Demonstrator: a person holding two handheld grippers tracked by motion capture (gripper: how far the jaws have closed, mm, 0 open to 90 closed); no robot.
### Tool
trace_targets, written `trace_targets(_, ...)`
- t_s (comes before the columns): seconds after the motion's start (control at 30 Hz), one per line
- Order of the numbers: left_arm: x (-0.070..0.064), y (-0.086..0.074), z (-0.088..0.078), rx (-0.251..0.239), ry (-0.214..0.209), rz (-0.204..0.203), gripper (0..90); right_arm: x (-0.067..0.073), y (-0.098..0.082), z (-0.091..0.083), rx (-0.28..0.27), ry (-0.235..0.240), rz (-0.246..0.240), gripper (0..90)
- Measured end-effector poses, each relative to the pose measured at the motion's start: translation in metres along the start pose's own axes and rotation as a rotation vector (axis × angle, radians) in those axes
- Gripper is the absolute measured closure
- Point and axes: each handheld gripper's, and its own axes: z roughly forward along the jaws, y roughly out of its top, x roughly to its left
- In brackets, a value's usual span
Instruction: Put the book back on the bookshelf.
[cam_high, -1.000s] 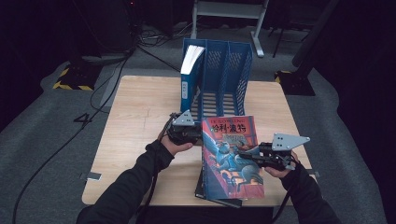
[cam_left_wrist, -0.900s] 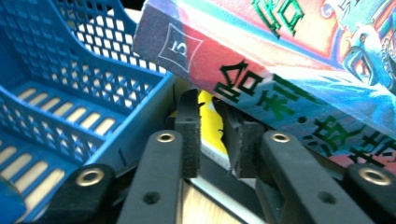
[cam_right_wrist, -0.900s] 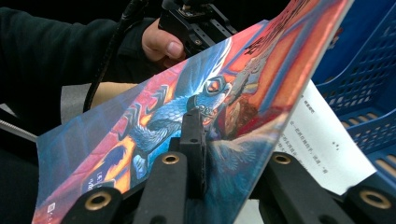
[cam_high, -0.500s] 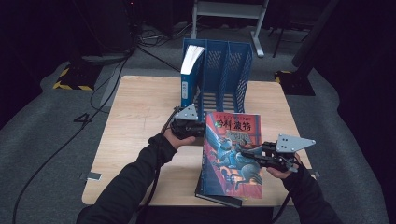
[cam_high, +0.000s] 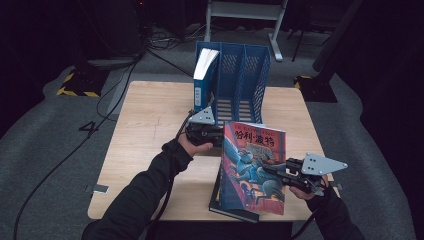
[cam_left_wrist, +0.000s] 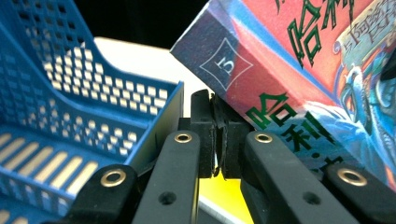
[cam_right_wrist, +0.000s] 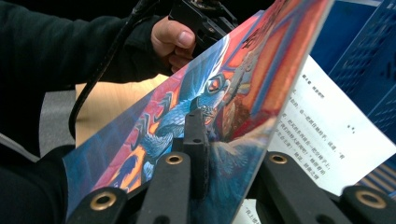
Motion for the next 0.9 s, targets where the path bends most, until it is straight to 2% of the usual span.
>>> trace_targets(0.07,-0.001,0.01,-0.003,-0.002,0.008,0.025,86.9,0.001,0.003,-0.001,-0.002,-0.021,-0.016,81.0)
trace_targets(0.1,-0.001,0.01,-0.003,-0.002,0.008,0.025,87.4,0.001,0.003,-0.001,-0.002,-0.021,-0.016,81.0)
trace_targets(0.17,-0.003,0.023,-0.007,-0.009,0.018,0.054,88.2,0.0,0.005,-0.001,-0.014,-0.048,-0.029,83.0)
trace_targets(0.23,-0.003,0.027,-0.009,-0.012,0.02,0.059,88.6,-0.001,0.004,0.0,-0.018,-0.054,-0.035,83.5)
trace_targets(0.37,-0.006,0.042,-0.018,-0.032,0.034,0.101,89.2,-0.006,0.003,0.01,-0.011,-0.104,-0.046,85.5)
trace_targets(0.5,-0.01,0.045,-0.022,-0.031,0.048,0.123,89.2,-0.008,0.004,0.015,-0.004,-0.133,-0.058,85.4)
trace_targets(0.57,-0.015,0.046,-0.026,-0.039,0.052,0.146,89.2,-0.009,0.005,0.019,0.002,-0.149,-0.066,85.3)
trace_targets(0.67,-0.026,0.044,-0.032,-0.057,0.06,0.172,88.9,-0.007,0.003,0.02,-0.008,-0.148,-0.073,85.3)
trace_targets(0.77,-0.031,0.042,-0.035,-0.072,0.06,0.17,87.3,-0.003,0.003,0.018,-0.009,-0.148,-0.091,85.4)
trace_targets(0.8,-0.034,0.041,-0.037,-0.075,0.068,0.174,83.8,0.002,0.004,0.017,-0.009,-0.15,-0.113,85.5)
trace_targets(0.9,-0.042,0.037,-0.04,-0.095,0.102,0.163,79.0,0.006,0.003,0.015,-0.015,-0.144,-0.123,85.6)
